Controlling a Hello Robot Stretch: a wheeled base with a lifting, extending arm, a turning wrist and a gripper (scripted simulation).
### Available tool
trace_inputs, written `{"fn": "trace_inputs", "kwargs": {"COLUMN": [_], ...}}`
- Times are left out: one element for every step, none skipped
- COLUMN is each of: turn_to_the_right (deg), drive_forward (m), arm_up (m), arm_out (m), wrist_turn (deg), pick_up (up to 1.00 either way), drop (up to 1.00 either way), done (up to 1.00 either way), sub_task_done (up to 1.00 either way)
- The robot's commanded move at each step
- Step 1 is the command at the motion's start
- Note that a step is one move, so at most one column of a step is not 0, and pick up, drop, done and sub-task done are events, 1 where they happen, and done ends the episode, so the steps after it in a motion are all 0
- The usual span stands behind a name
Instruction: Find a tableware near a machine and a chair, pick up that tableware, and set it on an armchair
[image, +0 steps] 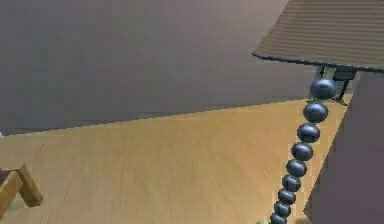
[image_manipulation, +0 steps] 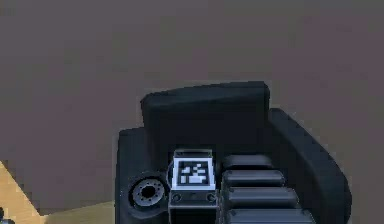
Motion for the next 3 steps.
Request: {"fn": "trace_inputs", "kwargs": {"turn_to_the_right": [45.0, 45.0, 39.0], "drive_forward": [0.0, 0.0, 0.0], "arm_up": [0.0, 0.0, 0.0], "arm_out": [0.0, 0.0, 0.0], "wrist_turn": [0.0, 0.0, 0.0], "pick_up": [0.0, 0.0, 0.0], "drop": [0.0, 0.0, 0.0], "done": [0.0, 0.0, 0.0], "sub_task_done": [0.0, 0.0, 0.0]}}
